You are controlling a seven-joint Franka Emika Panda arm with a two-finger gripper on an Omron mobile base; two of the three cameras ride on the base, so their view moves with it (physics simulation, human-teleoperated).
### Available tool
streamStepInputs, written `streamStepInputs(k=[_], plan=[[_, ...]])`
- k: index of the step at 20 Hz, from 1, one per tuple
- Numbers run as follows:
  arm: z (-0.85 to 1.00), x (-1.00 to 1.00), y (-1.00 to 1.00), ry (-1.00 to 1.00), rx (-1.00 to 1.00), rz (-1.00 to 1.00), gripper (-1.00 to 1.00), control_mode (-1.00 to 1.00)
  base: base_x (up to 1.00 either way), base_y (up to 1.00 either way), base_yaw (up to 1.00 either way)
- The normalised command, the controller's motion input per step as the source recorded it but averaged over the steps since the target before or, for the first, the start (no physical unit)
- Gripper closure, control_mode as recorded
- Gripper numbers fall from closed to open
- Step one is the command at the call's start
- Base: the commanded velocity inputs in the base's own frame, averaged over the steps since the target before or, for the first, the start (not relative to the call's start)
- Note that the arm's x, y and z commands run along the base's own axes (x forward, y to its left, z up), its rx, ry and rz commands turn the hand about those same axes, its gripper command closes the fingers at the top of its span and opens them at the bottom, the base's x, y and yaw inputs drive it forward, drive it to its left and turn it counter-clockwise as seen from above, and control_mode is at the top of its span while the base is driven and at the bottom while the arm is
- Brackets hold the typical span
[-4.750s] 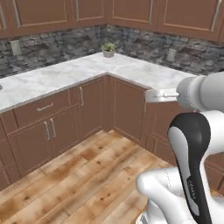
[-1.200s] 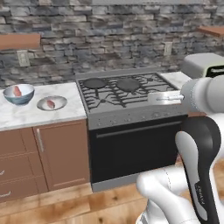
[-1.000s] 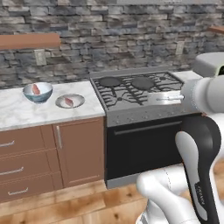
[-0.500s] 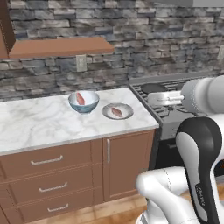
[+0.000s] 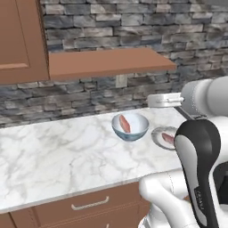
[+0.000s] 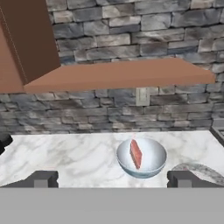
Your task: Place one of the steaks on the plate and the other in the bowl. Then place the bowl in the fridge.
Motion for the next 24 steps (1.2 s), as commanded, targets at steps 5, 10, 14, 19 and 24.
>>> streamStepInputs(k=[5,10,14,19,24], plan=[[0.00,0.00,0.00,0.00,0.00,0.00,-1.00,1.00,0.87,-0.50,0.04],[0.00,0.00,0.00,0.00,0.00,0.00,-1.00,1.00,0.76,-0.49,0.31],[0.00,0.00,0.00,0.00,0.00,0.00,-1.00,1.00,0.89,0.29,0.16],[0.00,0.00,0.00,0.00,0.00,0.00,-1.00,1.00,0.99,0.53,-0.22],[-0.10,0.13,0.00,0.04,0.01,-0.01,-1.00,-1.00,0.58,0.15,-0.25]])
